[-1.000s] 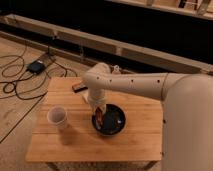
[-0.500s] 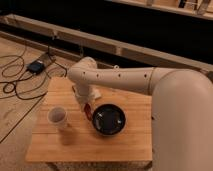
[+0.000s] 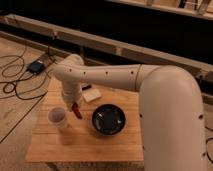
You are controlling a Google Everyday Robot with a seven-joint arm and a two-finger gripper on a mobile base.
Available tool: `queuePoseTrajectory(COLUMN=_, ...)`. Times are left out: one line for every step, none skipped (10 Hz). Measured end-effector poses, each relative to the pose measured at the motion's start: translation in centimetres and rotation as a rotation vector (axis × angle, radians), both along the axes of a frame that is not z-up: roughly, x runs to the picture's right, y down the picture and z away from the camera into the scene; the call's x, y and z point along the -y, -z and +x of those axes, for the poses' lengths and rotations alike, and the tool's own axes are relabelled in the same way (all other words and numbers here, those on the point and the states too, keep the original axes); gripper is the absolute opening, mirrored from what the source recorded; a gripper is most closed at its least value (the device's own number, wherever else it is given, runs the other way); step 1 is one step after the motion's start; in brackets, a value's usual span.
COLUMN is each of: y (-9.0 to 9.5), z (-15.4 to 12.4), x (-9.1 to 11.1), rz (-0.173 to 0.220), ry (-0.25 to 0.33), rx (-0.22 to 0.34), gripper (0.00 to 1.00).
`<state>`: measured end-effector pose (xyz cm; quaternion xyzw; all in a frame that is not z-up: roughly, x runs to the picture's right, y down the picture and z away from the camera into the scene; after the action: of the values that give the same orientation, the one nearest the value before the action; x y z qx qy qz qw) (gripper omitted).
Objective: Place the pepper in the ceramic cup
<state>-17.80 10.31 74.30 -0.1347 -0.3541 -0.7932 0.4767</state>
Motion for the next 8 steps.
queuePoseTrajectory(y=0.4, z=-1.0, x=-0.1, rz=0.000, ry=0.016, rx=0.027, gripper=0.00)
queuePoseTrajectory(y=0.7, z=-1.8, x=-0.2, rz=0.001, ry=0.026, rx=0.051, gripper=0.00)
queuePoseTrajectory(y=1.2, z=-3.1, x=-0.4, rz=0.005, ry=0.036, rx=0.092, gripper=0.00)
queuePoseTrajectory(y=1.5, z=-3.9, x=-0.6, rz=0.007, ry=0.044, rx=0.120, gripper=0.00)
queuePoseTrajectory(y=1.8, z=-4.8, x=-0.7, rz=0.010, ry=0.053, rx=0.153, gripper=0.00)
queuePoseTrajectory(y=2.3, z=-5.9, x=-0.8, rz=0.018, ry=0.067, rx=0.190, gripper=0.00)
queuePoseTrajectory(y=2.6, z=-6.6, x=-0.7, rz=0.025, ry=0.075, rx=0.217, gripper=0.00)
queuePoseTrajectory(y=2.8, z=-7.5, x=-0.5, rz=0.039, ry=0.082, rx=0.248, gripper=0.00)
